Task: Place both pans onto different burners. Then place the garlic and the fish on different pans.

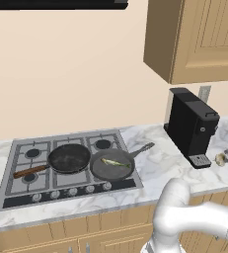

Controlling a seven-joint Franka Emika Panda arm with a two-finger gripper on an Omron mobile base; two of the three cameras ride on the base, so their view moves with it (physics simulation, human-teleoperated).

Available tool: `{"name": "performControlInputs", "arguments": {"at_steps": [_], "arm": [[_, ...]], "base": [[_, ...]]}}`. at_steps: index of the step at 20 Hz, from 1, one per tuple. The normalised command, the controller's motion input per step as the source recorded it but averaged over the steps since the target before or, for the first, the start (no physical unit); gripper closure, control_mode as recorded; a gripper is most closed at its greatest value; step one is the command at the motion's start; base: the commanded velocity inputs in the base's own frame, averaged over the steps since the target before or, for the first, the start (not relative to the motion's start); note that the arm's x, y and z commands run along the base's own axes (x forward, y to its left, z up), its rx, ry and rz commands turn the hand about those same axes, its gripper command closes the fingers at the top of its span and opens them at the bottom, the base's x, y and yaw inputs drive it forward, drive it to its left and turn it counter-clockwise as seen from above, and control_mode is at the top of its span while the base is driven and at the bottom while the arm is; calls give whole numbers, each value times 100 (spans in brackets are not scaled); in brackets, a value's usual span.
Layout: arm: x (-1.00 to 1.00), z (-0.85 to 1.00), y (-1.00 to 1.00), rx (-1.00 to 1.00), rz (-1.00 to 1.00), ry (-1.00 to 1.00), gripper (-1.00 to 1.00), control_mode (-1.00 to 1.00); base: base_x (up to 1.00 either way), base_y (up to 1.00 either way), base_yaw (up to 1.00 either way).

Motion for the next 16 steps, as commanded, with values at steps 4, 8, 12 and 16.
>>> {"name": "performControlInputs", "arguments": {"at_steps": [4,8,12,16], "arm": [[-9,-5,0,0,0,4,-100,-100],[-21,0,0,1,0,1,-100,-100],[-31,0,10,0,0,0,-100,-100],[-25,0,33,0,0,-1,-100,-100]], "base": [[0,0,0],[0,0,0],[0,0,0],[0,0,0]]}}
